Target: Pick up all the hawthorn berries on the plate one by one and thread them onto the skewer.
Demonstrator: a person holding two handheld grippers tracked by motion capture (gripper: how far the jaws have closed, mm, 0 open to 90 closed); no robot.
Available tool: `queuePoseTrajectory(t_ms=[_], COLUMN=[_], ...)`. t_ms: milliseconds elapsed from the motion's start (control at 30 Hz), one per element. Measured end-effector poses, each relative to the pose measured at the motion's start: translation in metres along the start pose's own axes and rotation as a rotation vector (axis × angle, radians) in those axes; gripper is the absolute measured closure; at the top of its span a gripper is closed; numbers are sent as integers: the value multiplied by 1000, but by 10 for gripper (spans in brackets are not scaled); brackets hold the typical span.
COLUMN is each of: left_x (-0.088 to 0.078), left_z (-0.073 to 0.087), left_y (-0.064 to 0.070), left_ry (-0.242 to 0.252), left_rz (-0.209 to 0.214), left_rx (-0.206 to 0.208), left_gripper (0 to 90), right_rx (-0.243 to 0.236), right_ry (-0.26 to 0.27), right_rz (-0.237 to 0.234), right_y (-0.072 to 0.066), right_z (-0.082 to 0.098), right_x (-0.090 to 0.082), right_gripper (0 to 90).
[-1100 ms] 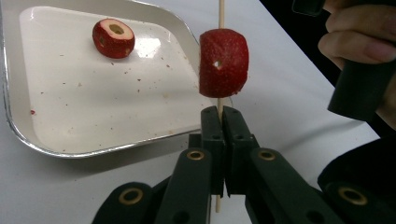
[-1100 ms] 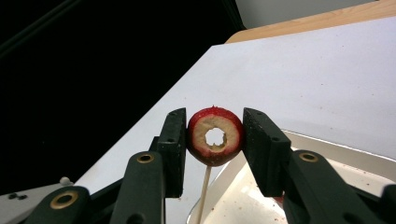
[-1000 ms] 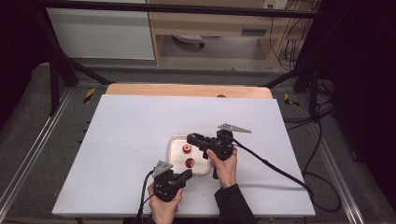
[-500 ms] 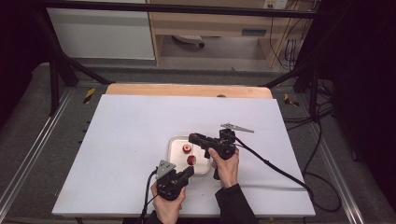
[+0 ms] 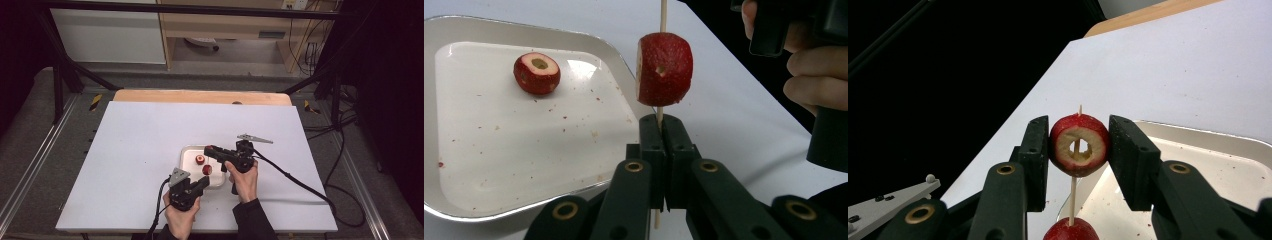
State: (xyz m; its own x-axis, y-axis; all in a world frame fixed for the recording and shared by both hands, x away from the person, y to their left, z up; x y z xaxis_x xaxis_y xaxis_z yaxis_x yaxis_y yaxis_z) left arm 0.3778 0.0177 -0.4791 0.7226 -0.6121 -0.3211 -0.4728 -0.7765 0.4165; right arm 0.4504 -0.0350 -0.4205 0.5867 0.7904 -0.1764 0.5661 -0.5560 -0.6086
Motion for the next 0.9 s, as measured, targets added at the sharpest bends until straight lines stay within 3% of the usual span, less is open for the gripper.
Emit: queuePoseTrajectory(t_ms=[233, 333, 467, 567, 667, 733, 900], left_x=[1, 2, 4, 2, 1, 3, 3], left_z=[-1, 1, 4, 2, 1, 2, 2], left_y=[2, 3, 2, 2, 8, 9, 4], left_ry=[13, 3, 3, 20, 23, 22, 20], left_rz=[5, 16, -15, -5, 76, 92, 61], left_rx=[39, 36, 70, 59, -8, -18, 6], left_gripper=[890, 890, 890, 890, 891, 890, 890], right_rx=[28, 27, 46, 47, 44, 45, 54], right_ry=[-7, -9, -10, -4, 7, 7, -3], right_rz=[9, 10, 19, 23, -12, -23, -18], right_y=[3, 3, 6, 7, 3, 1, 5], right_z=[-2, -1, 2, 2, 0, 1, 2], right_x=[-4, -5, -5, -6, -7, -7, -8], right_gripper=[622, 622, 623, 623, 624, 624, 624])
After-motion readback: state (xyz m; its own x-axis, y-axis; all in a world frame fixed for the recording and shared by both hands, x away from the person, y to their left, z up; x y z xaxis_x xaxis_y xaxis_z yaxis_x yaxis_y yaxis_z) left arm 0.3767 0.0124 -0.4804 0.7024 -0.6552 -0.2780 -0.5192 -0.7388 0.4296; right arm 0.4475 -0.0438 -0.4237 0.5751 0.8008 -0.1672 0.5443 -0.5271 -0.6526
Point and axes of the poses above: each handheld gripper's, and its own axes: x roughly forward along the jaws, z roughly out of its underside, y roughly to its right, the point moved 10 cm from there along x, roughly forward along the jaws, and after that the axes turned 8 degrees about y, right-handed, at the moved point
